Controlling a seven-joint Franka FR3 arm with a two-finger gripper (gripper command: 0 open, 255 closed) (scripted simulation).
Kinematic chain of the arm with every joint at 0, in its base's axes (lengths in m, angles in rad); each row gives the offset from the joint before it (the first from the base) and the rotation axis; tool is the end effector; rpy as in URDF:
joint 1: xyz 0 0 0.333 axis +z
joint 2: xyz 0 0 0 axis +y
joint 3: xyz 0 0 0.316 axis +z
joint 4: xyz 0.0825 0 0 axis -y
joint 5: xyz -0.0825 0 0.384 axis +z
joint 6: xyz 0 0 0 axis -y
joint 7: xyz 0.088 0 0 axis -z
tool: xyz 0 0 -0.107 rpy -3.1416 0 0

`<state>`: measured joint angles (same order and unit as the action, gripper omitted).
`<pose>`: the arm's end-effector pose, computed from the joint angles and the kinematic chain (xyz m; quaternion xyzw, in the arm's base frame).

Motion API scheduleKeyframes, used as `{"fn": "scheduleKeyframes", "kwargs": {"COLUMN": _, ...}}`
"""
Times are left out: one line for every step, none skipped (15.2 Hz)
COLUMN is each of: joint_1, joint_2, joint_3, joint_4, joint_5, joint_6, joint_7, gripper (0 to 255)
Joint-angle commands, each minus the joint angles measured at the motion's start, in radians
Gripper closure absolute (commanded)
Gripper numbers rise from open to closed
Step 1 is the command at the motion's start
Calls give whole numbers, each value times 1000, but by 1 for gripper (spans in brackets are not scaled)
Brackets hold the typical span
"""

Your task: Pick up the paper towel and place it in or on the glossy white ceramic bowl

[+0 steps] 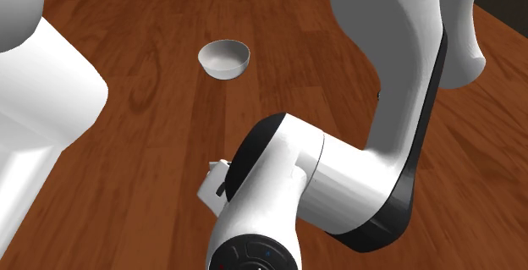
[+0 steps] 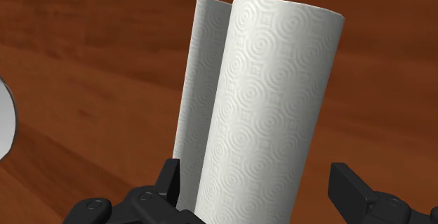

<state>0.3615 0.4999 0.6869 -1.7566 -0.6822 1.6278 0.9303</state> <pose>0.3815 0.4660 0.3114 0.9434 0.1682 0.0115 0.2855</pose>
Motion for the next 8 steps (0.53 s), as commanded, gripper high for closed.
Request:
{"fn": "scheduleKeyframes", "kwargs": {"joint_1": -1, "joint_2": 0, "joint_3": -1, "joint_4": -1, "joint_5": -1, "joint_6": 2, "joint_7": 0, "gripper": 0}}
{"fn": "scheduleKeyframes", "kwargs": {"joint_1": -1, "joint_2": 0, "joint_3": -1, "joint_4": -1, "joint_5": -1, "joint_6": 2, "joint_7": 0, "gripper": 0}}
{"fn": "scheduleKeyframes", "kwargs": {"joint_1": -1, "joint_2": 0, "joint_3": -1, "joint_4": -1, "joint_5": -1, "joint_6": 2, "joint_7": 0, "gripper": 0}}
{"fn": "scheduleKeyframes", "kwargs": {"joint_1": -1, "joint_2": 0, "joint_3": -1, "joint_4": -1, "joint_5": -1, "joint_6": 2, "joint_7": 0, "gripper": 0}}
{"fn": "scheduleKeyframes", "kwargs": {"joint_1": -1, "joint_2": 0, "joint_3": 0, "joint_4": -1, "joint_5": -1, "joint_6": 2, "joint_7": 0, "gripper": 0}}
{"fn": "scheduleKeyframes", "kwargs": {"joint_1": -1, "joint_2": 0, "joint_3": 0, "joint_4": -1, "joint_5": -1, "joint_6": 2, "joint_7": 0, "gripper": 255}}
{"fn": "scheduleKeyframes", "kwargs": {"joint_1": -1, "joint_2": 0, "joint_3": 0, "joint_4": -1, "joint_5": -1, "joint_6": 2, "joint_7": 0, "gripper": 255}}
{"fn": "scheduleKeyframes", "kwargs": {"joint_1": -1, "joint_2": 0, "joint_3": 0, "joint_4": -1, "joint_5": -1, "joint_6": 2, "joint_7": 0, "gripper": 255}}
